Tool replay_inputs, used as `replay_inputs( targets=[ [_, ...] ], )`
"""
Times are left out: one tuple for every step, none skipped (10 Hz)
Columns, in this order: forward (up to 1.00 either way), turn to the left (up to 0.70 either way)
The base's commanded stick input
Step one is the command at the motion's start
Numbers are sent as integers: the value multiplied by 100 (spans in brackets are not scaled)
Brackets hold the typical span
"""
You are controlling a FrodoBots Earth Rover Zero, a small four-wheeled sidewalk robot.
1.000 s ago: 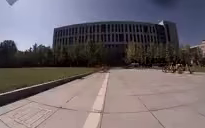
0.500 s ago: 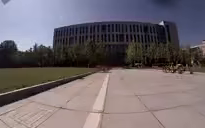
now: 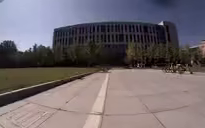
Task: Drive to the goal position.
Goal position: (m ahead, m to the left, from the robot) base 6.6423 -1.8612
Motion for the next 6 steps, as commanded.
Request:
replay_inputs(
  targets=[
    [70,2],
    [70,2],
    [70,2],
    [70,2],
    [70,2],
    [70,2]
  ],
)
